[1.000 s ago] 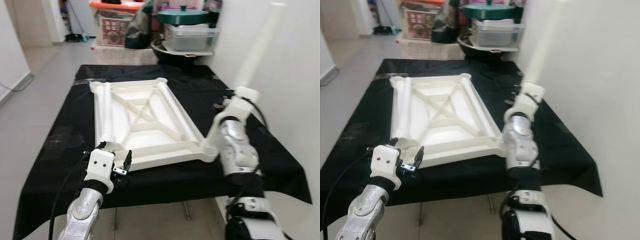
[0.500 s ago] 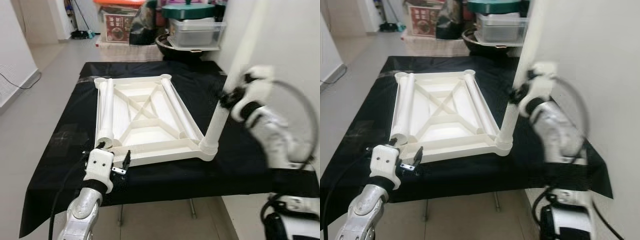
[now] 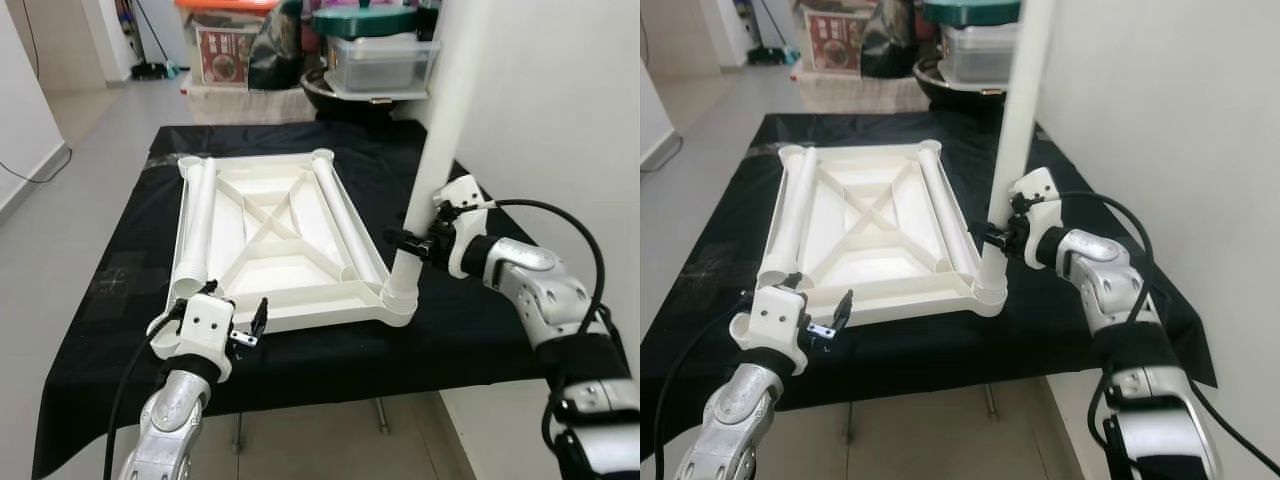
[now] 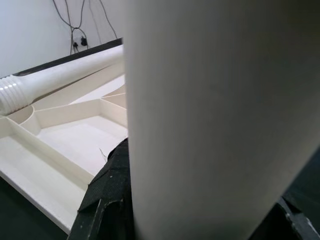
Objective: Building children table
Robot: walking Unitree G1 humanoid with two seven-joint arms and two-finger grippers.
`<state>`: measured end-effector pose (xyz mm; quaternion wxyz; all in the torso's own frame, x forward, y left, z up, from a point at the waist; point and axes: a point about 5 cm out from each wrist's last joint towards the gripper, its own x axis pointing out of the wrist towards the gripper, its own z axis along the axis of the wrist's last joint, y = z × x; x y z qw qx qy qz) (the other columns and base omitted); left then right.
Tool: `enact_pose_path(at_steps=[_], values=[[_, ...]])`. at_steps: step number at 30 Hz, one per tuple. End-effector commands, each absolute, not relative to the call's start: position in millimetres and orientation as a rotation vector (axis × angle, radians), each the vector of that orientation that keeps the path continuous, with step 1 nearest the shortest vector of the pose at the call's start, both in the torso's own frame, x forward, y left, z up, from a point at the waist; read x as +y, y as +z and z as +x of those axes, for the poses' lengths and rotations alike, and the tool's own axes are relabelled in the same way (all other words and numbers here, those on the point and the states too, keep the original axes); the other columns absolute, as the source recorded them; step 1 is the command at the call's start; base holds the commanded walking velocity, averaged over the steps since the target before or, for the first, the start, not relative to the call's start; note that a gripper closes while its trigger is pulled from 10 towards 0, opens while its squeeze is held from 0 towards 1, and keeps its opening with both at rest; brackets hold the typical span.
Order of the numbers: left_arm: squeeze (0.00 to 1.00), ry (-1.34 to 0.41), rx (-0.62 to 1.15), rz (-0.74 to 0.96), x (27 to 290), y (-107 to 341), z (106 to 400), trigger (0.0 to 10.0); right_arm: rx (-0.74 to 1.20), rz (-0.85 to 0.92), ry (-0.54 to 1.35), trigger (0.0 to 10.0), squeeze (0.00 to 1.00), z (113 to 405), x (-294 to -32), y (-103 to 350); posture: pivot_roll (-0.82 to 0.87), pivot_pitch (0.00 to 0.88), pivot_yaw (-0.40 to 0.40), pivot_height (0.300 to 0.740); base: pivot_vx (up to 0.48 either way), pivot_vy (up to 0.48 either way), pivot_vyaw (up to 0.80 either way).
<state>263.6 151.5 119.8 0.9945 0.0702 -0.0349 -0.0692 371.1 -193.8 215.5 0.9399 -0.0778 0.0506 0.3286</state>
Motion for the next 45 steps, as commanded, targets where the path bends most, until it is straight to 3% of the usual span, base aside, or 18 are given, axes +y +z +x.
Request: enact_pose_path(at_steps=[1,6,9,10,13,14,16,20,21,27,28,33,34,35,38,42,45], values=[[0.0,-0.144,-0.061,0.15,151.2,116.8,261.5,10.0,0.095,-0.196,0.623,0.0,0.0,376.9,-192.4,215.4,0.05,0.0,-0.083,0.74,0.0,0.0,0.0],[0.0,-0.141,-0.061,0.147,150.9,116.5,259.5,10.0,0.059,-0.141,0.549,0.0,0.0,381.5,-197.6,215.6,0.05,0.0,-0.084,0.74,0.0,0.0,0.0],[0.0,-0.141,-0.056,0.15,152.4,115.2,257.5,10.0,0.084,-0.073,0.254,0.0,0.0,386.0,-212.9,203.1,0.04,0.0,-0.079,0.74,0.0,0.0,0.0],[0.0,-0.141,-0.056,0.15,152.4,115.2,257.5,10.0,0.084,-0.073,0.254,0.0,0.0,386.0,-212.9,203.1,0.04,0.0,-0.079,0.74,0.0,0.0,0.0],[0.0,-0.144,-0.048,0.151,152.3,113.6,257.3,10.0,0.114,0.043,-0.185,0.0,0.0,371.7,-221.4,177.4,0.03,0.0,-0.075,0.74,0.0,0.0,0.0],[0.0,-0.144,-0.048,0.151,152.3,113.6,257.3,10.0,0.114,0.043,-0.185,0.0,0.0,371.7,-221.4,177.4,0.03,0.0,-0.075,0.74,0.0,0.0,0.0],[0.0,-0.145,-0.046,0.149,151.2,113.6,257.6,10.0,0.091,0.023,-0.269,0.0,0.0,357.7,-204.7,169.5,0.04,0.0,-0.069,0.74,0.0,0.0,0.0],[0.0,-0.16,-0.044,0.148,148.7,114.7,259.1,10.0,0.141,0.094,-0.161,0.0,0.0,337.6,-133.6,162.3,0.03,0.0,-0.058,0.74,0.0,0.0,0.0],[0.0,-0.163,-0.043,0.151,149.0,114.3,259.8,10.0,0.143,0.102,-0.138,10.0,0.0,338.4,-125.5,164.0,0.02,0.0,-0.056,0.74,0.0,0.0,0.0],[0.0,-0.161,-0.043,0.155,150.6,113.9,262.7,10.0,0.09,0.114,-0.093,10.0,0.0,344.5,-118.2,181.5,0.01,0.0,-0.059,0.74,0.0,0.0,0.0],[0.0,-0.16,-0.045,0.153,150.1,114.2,263.2,10.0,0.059,0.114,-0.082,10.0,1.0,346.4,-124.0,191.2,0.01,0.0,-0.059,0.74,0.0,0.0,0.0],[0.0,-0.163,-0.045,0.149,148.5,113.6,262.2,10.0,-0.024,0.077,-0.024,10.0,1.0,347.3,-140.7,219.2,0.01,0.0,-0.055,0.74,0.0,0.0,0.0],[0.0,-0.165,-0.045,0.148,148.3,113.5,262.1,10.0,-0.052,0.066,0.003,10.0,0.82,349.3,-150.1,230.5,0.01,0.0,-0.055,0.74,0.0,0.0,0.0],[0.0,-0.166,-0.045,0.147,148.3,113.5,262.2,10.0,-0.076,0.05,0.04,10.0,0.0,351.3,-158.3,240.0,0.01,0.0,-0.056,0.74,0.0,0.0,0.0],[0.0,-0.167,-0.046,0.145,148.8,114.0,262.9,10.0,-0.103,0.031,0.14,10.0,0.0,354.7,-174.7,254.9,0.0,0.0,-0.054,0.74,0.0,0.0,0.0],[0.0,-0.171,-0.051,0.138,148.1,114.8,263.9,10.0,-0.082,-0.09,0.611,10.0,0.0,340.8,-182.7,251.7,0.01,0.0,-0.059,0.74,0.0,0.0,0.0],[0.0,-0.177,-0.05,0.139,147.2,114.4,263.7,10.0,-0.05,-0.133,0.724,10.0,0.0,337.2,-181.4,242.5,0.02,0.0,-0.06,0.74,0.0,0.0,0.0]])
